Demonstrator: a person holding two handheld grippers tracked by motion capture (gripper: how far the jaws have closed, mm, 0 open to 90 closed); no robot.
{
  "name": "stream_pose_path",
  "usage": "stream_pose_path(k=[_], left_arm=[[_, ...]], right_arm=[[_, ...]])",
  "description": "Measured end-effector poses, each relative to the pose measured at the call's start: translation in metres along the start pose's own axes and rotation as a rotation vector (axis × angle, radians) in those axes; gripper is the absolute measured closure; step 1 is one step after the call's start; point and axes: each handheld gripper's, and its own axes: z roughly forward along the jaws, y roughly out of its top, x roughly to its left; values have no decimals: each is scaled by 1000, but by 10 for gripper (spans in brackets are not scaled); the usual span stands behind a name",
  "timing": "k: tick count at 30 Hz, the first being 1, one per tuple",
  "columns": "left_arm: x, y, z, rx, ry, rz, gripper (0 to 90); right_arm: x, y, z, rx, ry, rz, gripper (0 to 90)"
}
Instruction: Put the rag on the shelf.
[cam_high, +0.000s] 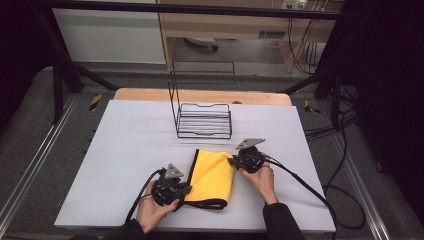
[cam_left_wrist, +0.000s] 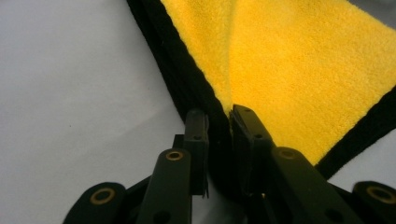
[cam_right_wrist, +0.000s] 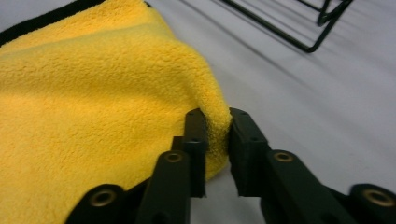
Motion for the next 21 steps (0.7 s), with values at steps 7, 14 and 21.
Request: stream_pose_path(k=[7,14,21], left_arm=[[8,6,-12,-46,12,35,548],[22,6,-18,-68,0,41,309],[31,4,-22,-72,-11,38,115]], right_arm=[[19,-8,-41,-111,-60,70,366],[61,-37,-47,-35,53,116,313],[73,-44,-39,22,110,182,435]])
